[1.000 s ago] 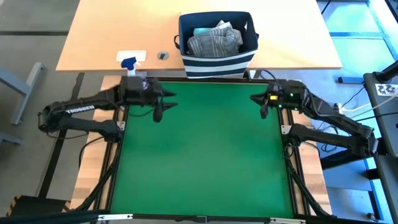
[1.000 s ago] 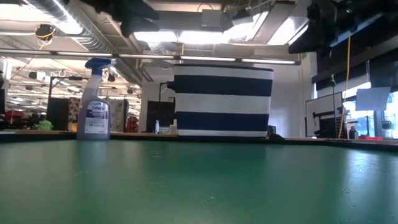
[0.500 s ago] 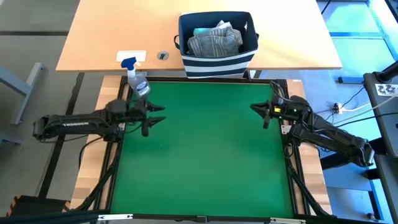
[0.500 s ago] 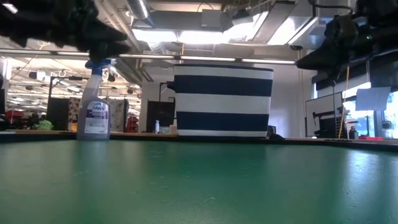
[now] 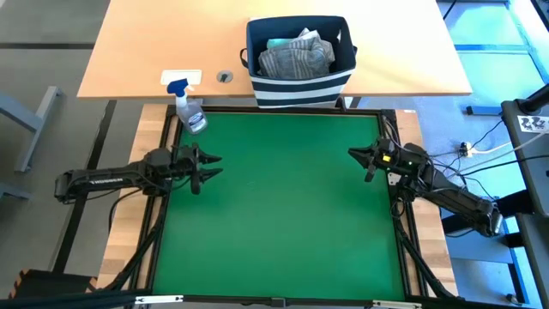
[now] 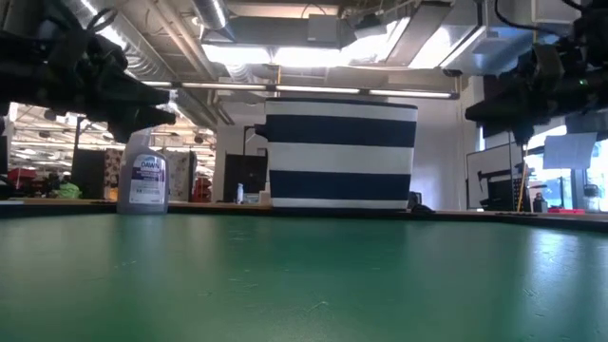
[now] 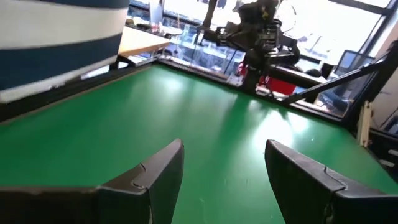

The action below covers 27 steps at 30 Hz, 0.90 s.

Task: Fold laundry
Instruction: Return to Home Position

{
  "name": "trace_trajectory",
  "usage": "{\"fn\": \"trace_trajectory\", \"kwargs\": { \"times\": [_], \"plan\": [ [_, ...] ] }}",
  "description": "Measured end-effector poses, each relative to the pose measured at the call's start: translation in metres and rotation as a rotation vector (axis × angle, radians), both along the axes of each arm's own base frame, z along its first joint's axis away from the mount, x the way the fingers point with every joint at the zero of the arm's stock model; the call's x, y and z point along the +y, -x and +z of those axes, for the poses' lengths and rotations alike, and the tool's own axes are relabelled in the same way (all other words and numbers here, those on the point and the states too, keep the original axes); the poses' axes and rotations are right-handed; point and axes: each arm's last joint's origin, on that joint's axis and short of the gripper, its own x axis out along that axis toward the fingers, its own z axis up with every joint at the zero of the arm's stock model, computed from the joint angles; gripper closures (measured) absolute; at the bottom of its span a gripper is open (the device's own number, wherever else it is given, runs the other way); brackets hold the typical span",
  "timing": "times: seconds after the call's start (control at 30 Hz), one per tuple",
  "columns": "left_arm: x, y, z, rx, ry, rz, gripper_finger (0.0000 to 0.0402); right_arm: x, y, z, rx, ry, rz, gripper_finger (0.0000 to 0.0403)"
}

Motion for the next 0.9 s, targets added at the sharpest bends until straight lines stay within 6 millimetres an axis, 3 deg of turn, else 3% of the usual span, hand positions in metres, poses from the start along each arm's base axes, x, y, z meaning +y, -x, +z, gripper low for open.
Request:
{"fn": "trace_trajectory", "kwargs": {
  "times": [0.13, 0.5, 0.9],
  "plan": [
    [0.000, 0.002, 0.000, 0.004, -0.041, 0.012, 0.0185, 0.002, 0.002, -0.012, -0.055, -0.053, 0.013, 0.0356],
    [-0.005, 0.013, 0.010, -0.112, -0.117, -0.059, 0.0185, 0.001, 0.001, -0.014, -0.047, -0.089, -0.006, 0.0356],
    [-0.004, 0.012, 0.008, -0.088, -0.113, -0.047, 0.0185, 0.000, 0.001, -0.014, -0.044, -0.089, -0.019, 0.0356]
  ]
}}
